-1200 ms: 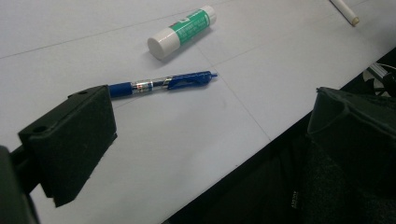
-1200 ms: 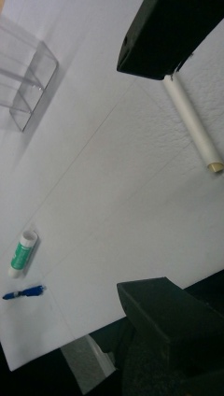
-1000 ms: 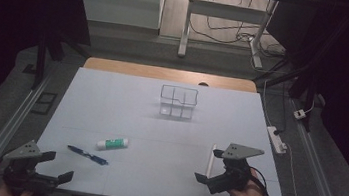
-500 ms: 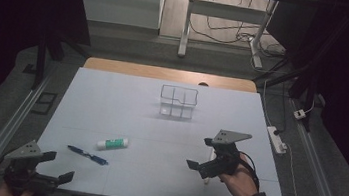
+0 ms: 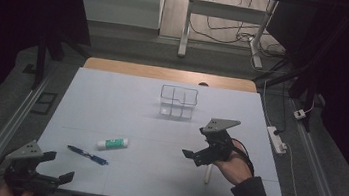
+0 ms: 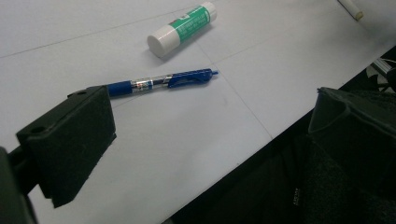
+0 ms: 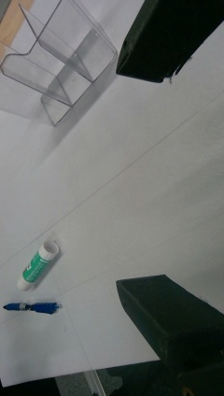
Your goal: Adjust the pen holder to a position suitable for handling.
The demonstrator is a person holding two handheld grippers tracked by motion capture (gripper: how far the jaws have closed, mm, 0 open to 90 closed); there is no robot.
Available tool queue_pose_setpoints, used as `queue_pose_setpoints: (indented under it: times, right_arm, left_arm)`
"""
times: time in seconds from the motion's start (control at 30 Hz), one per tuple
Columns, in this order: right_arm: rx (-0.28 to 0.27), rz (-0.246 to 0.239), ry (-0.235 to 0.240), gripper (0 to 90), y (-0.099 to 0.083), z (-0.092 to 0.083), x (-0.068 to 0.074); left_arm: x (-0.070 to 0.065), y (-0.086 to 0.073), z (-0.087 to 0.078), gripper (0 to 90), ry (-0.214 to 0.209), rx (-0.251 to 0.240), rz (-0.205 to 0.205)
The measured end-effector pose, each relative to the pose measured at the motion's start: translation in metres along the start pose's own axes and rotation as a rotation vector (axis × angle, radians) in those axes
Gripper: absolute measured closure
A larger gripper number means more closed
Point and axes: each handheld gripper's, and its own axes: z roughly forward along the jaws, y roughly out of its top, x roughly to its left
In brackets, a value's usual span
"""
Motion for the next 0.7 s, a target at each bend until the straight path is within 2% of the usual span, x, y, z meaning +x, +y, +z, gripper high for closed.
queue_pose_setpoints:
  times: [0.37,0.7]
  right_arm:
    - [0.012,0.003,-0.001,0.7,0.018,0.015,-0.018]
    - [0.033,-0.038,-0.004,0.6,0.039,0.03,-0.035]
  left_arm:
    - [0.0,0.0,0.0,0.8,-0.001,0.001,0.001]
    - [0.0,0.0,0.0,0.4,-0.004,0.001,-0.002]
